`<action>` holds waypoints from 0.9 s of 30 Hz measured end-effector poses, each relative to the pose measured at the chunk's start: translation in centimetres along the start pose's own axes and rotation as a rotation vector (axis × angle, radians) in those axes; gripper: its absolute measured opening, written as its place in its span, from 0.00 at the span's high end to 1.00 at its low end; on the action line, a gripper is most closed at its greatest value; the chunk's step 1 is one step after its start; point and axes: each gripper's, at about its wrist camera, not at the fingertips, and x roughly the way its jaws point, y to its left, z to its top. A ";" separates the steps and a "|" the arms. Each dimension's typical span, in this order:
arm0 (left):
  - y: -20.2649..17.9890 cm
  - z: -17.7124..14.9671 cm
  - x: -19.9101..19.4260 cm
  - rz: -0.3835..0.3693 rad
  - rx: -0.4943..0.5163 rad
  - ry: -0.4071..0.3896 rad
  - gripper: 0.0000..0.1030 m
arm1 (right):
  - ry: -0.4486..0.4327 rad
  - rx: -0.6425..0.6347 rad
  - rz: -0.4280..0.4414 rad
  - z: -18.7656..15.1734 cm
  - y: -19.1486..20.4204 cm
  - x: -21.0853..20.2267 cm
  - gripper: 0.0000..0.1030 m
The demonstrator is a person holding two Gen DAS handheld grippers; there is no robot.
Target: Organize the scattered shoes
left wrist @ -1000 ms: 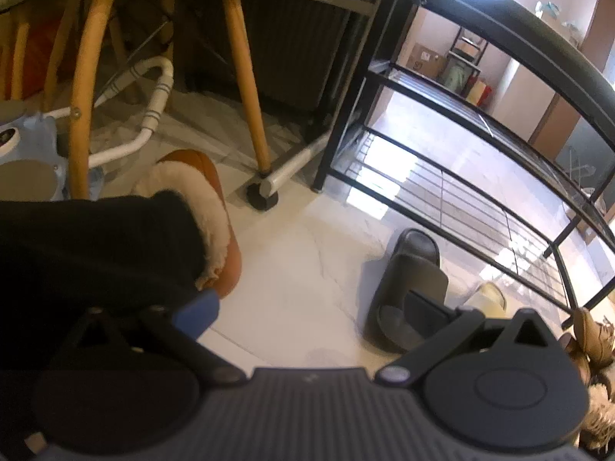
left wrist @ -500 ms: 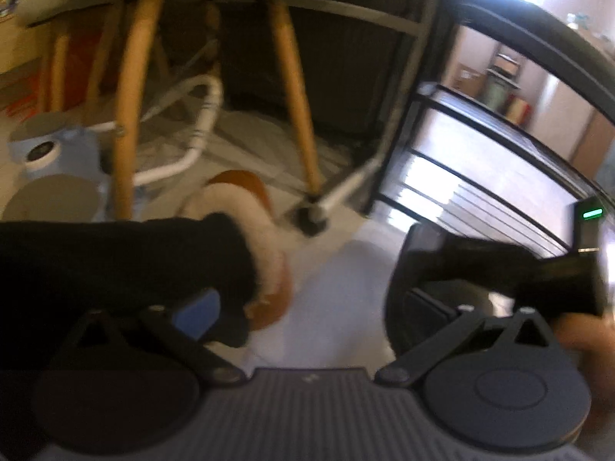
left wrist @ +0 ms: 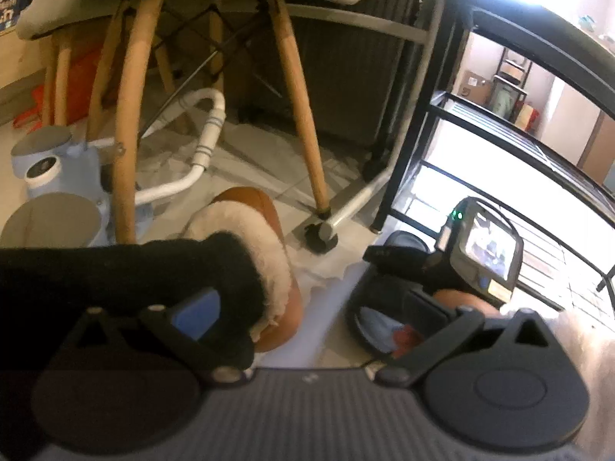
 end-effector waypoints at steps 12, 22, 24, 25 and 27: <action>-0.3 -0.4 -0.4 -0.014 0.010 -0.004 0.01 | 0.046 0.161 0.124 0.5 -4.3 -3.5 0.00; -1.3 -0.8 -0.4 -0.042 0.038 0.012 0.01 | -0.066 -0.158 -0.085 0.0 -12.0 -7.3 0.00; -1.3 -0.8 -0.5 -0.037 0.039 0.004 0.01 | -0.051 -0.185 -0.098 -0.5 -11.9 -6.7 0.00; -1.2 -0.8 -0.5 -0.035 0.039 0.005 0.01 | -0.048 -0.194 -0.107 -0.7 -11.7 -6.6 0.00; -1.2 -0.8 -0.4 -0.032 0.038 0.013 0.01 | -0.051 -0.187 -0.093 -1.0 -12.0 -5.8 0.00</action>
